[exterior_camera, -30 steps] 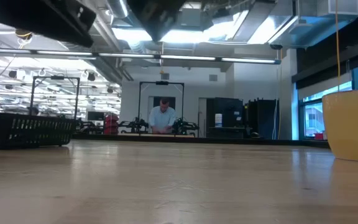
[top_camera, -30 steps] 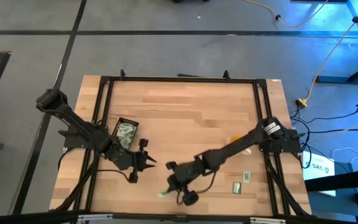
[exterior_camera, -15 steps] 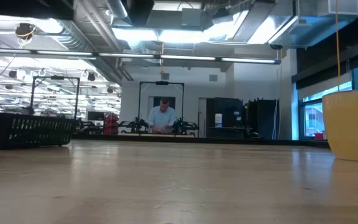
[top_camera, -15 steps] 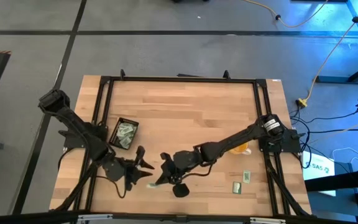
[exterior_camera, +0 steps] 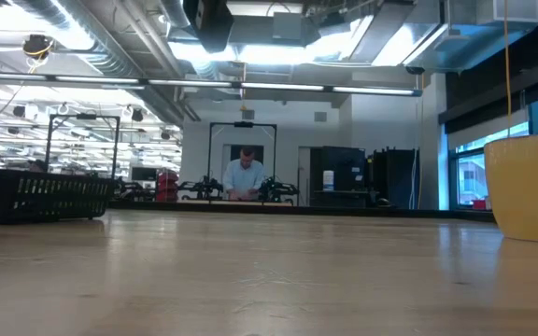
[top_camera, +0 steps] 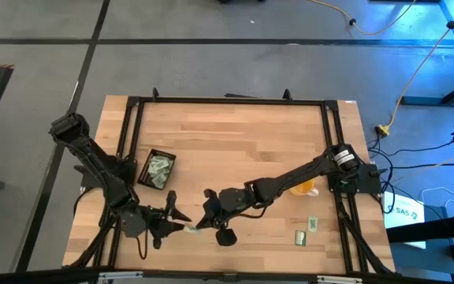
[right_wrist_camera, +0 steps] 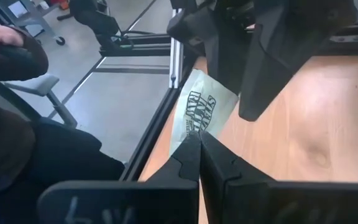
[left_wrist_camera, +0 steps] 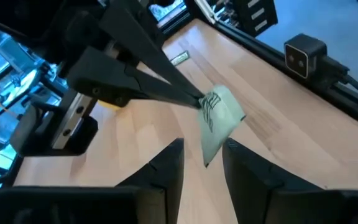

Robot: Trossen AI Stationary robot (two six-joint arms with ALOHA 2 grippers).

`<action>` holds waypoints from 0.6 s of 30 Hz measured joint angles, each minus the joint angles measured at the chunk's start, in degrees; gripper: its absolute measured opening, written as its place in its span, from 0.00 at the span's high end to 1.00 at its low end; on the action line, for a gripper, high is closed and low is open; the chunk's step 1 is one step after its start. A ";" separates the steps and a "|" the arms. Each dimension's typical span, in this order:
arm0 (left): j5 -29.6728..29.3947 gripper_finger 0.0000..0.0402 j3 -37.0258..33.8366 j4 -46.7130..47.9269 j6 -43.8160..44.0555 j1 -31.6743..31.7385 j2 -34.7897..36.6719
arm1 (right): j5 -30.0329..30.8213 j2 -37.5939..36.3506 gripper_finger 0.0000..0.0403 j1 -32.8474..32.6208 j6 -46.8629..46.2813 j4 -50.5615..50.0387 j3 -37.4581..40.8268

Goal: Pick and place Stevia / Truvia into bins
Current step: Put the stevia packet into the black bin

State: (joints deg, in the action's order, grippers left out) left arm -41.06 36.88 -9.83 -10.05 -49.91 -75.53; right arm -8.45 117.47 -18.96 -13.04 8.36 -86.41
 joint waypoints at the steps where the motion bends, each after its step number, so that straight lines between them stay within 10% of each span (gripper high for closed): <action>1: 0.02 0.74 0.00 -0.17 -0.37 0.00 -0.02 | -0.01 0.00 1.00 0.02 0.00 -0.06 0.00; 18: 0.29 0.92 0.00 -2.33 -3.51 0.01 0.00 | 0.00 0.00 1.00 0.07 2.06 0.00 0.00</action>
State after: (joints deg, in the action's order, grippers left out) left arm -40.77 36.88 -12.16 -13.55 -49.90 -75.53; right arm -8.44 117.47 -18.90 -10.98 8.36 -86.41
